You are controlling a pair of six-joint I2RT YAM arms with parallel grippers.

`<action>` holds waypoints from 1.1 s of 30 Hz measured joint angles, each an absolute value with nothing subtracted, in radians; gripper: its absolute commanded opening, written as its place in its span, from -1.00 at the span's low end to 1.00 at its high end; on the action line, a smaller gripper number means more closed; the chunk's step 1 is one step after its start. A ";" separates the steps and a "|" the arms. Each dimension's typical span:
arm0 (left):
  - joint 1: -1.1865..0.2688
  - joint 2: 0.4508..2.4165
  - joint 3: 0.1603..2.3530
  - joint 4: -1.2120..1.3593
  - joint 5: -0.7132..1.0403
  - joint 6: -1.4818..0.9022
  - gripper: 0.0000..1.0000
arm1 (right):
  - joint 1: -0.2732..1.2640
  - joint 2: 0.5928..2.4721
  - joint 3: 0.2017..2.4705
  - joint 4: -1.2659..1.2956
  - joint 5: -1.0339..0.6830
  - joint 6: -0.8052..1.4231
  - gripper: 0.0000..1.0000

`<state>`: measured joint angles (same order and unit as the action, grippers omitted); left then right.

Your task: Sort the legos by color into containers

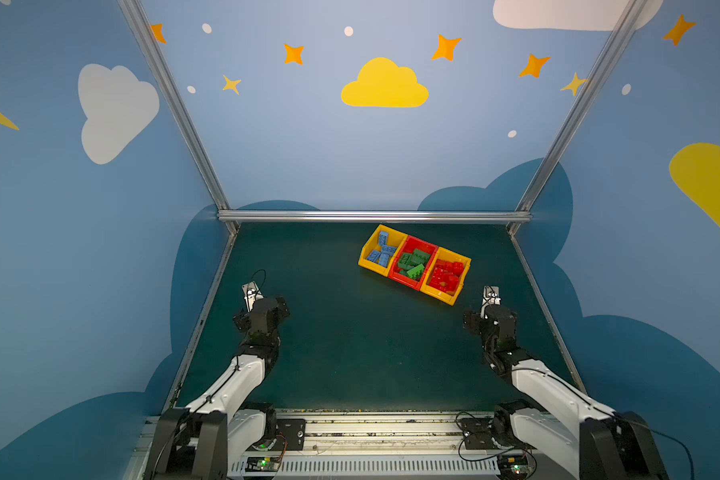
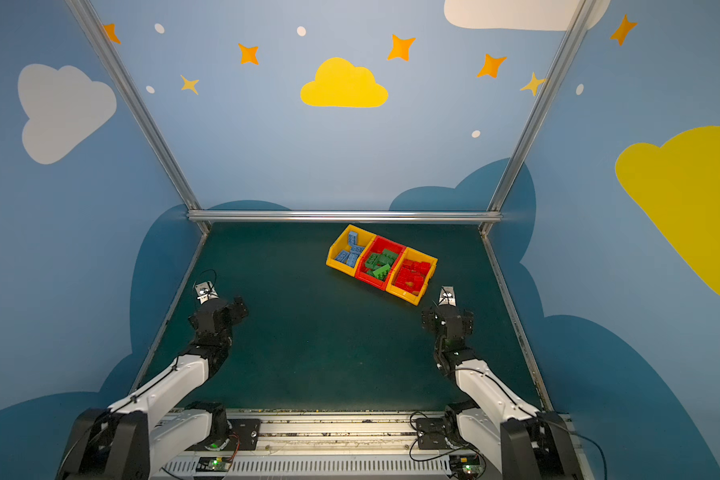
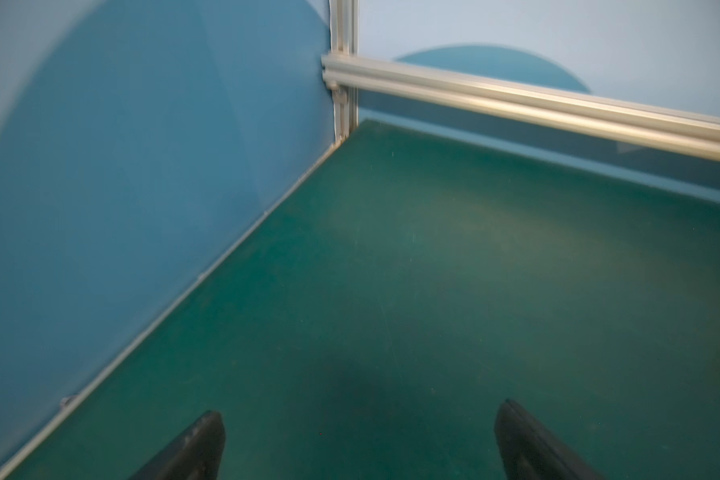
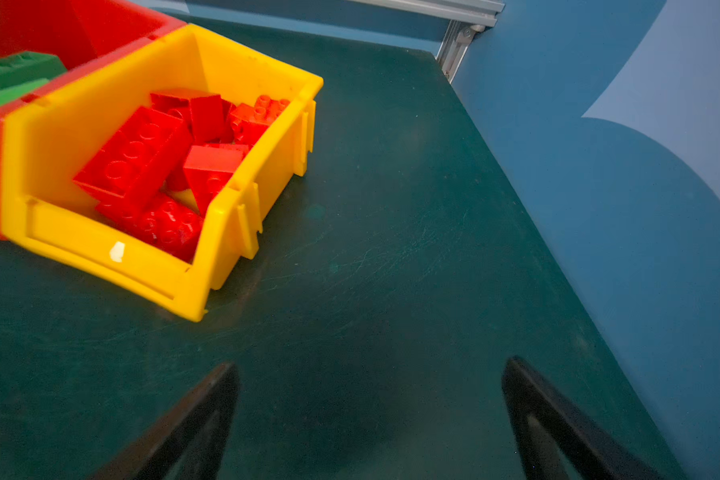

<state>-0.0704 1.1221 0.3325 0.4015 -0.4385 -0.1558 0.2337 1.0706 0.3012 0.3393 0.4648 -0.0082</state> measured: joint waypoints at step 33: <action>0.004 1.530 0.415 0.736 -0.214 -0.108 1.00 | 0.023 1.529 0.393 0.782 -0.013 -0.005 0.94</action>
<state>0.0036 1.5295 0.4149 0.7361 -0.2138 -0.1078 0.0235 1.5288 0.3935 0.7818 -0.0132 -0.0048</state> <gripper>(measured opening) 0.998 0.971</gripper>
